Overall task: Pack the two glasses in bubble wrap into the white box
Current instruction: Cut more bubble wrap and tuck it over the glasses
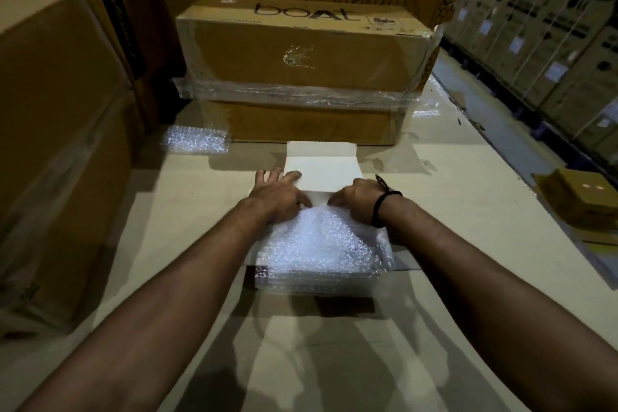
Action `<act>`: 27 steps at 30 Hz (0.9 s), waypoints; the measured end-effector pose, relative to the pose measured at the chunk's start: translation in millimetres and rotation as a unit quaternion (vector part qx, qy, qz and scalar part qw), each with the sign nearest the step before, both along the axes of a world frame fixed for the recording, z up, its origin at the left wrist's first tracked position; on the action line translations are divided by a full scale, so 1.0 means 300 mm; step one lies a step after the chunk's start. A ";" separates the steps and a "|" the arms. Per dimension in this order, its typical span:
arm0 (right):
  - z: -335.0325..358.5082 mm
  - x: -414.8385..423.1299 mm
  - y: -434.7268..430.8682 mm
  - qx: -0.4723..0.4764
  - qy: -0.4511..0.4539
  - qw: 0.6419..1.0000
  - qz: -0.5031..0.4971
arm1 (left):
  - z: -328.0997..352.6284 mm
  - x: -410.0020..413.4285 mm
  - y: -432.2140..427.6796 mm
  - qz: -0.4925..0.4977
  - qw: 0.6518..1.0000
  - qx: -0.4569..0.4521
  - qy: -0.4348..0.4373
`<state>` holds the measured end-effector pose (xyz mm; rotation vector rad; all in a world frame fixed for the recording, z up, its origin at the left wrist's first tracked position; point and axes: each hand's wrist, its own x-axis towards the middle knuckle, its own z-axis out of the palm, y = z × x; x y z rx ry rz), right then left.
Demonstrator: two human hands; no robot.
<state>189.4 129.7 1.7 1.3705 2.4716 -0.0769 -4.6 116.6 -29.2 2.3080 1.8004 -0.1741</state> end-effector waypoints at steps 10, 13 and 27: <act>-0.027 0.059 -0.015 0.036 -0.051 0.998 -0.011 | 0.044 -0.059 0.008 0.021 0.993 0.119 -0.018; -0.013 0.072 0.002 0.015 -0.007 0.999 -0.027 | 0.059 -0.059 -0.003 0.032 0.999 0.006 0.034; -0.090 0.079 0.032 0.067 -0.105 0.992 -0.017 | 0.045 -0.054 -0.021 0.040 0.996 0.067 0.048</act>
